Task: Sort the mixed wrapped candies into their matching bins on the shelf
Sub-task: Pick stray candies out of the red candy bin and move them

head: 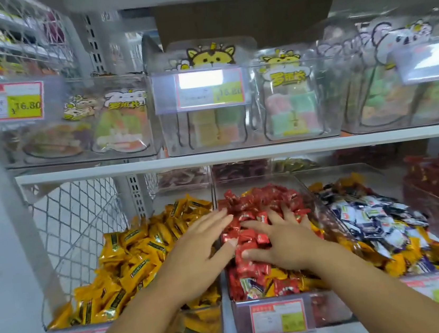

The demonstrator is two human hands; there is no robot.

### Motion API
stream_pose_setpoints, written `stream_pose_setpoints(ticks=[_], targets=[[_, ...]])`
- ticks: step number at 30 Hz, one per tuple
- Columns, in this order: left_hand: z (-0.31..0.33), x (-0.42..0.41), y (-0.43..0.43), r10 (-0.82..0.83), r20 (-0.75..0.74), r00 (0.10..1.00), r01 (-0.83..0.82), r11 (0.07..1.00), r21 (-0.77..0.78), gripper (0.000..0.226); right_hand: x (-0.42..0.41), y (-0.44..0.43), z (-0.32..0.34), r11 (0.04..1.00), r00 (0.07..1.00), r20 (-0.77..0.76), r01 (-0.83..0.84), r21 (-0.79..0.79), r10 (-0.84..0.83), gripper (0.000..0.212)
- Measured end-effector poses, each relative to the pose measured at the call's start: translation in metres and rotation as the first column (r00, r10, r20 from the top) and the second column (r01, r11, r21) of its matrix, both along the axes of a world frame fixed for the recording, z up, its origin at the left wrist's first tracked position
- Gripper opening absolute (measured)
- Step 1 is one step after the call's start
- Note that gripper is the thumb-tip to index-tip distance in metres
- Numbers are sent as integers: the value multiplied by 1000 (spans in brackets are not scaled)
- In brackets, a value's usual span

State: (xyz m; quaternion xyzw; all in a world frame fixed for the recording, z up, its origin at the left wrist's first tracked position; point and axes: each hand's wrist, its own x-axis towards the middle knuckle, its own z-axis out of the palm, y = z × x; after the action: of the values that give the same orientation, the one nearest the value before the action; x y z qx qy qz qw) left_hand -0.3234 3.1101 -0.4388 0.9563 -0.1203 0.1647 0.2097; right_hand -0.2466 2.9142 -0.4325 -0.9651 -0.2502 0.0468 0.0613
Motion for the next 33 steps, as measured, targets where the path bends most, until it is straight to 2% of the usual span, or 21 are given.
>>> stream_pose_setpoints(ticks=[4, 6, 8, 11, 13, 16, 18, 20, 21, 23, 25, 27, 30, 33], targets=[[0, 3, 3, -10, -18, 1000, 9, 1000, -10, 59, 23, 6, -1, 996, 997, 33, 74, 44, -75, 67], [2, 3, 3, -14, -33, 999, 14, 1000, -13, 57, 25, 7, -2, 992, 995, 36, 95, 81, -98, 71], [4, 1, 3, -17, -41, 999, 16, 1000, -10, 56, 23, 4, 3, 990, 998, -10, 55, 127, -54, 70], [8, -2, 1, -26, -63, 998, 27, 1000, 9, 56, 14, -17, 27, 943, 989, -119, -44, 330, 88, 68], [12, -5, 0, -31, -81, 996, 34, 999, 37, 57, 3, -34, 50, 923, 987, -98, -81, 376, 126, 57], [16, -4, -1, -34, -56, 998, 38, 997, 71, 48, -10, -54, 68, 957, 989, -71, -103, 270, 127, 24], [17, -5, -4, -47, -5, 999, 47, 995, 88, 37, -19, -60, 63, 982, 987, -102, -111, 155, 128, 13], [18, -6, -11, -71, 58, 996, 64, 992, 109, 26, -26, -60, 52, 988, 982, -123, -135, 73, 143, 21], [19, -7, -16, -79, 77, 994, 68, 988, 138, 23, -29, -58, 46, 989, 982, -114, -148, 18, 149, 33], [20, -11, -28, -74, 83, 994, 54, 975, 214, 23, -32, -54, 39, 979, 982, -74, -180, -91, 173, 53], [19, -12, -40, -45, 93, 995, 18, 963, 267, 25, -33, -50, 38, 973, 980, -72, -194, -123, 187, 60], [19, -11, -51, -4, 96, 995, -24, 955, 297, 28, -32, -49, 39, 974, 980, -95, -185, -128, 174, 58], [22, -4, -65, 46, 30, 998, -54, 939, 339, 35, -27, -49, 43, 988, 987, -103, -134, -81, 125, 39], [25, 4, -72, 100, -54, 994, -61, 870, 490, 56, -25, -51, 45, 990, 989, -96, -123, -68, 116, 33]])
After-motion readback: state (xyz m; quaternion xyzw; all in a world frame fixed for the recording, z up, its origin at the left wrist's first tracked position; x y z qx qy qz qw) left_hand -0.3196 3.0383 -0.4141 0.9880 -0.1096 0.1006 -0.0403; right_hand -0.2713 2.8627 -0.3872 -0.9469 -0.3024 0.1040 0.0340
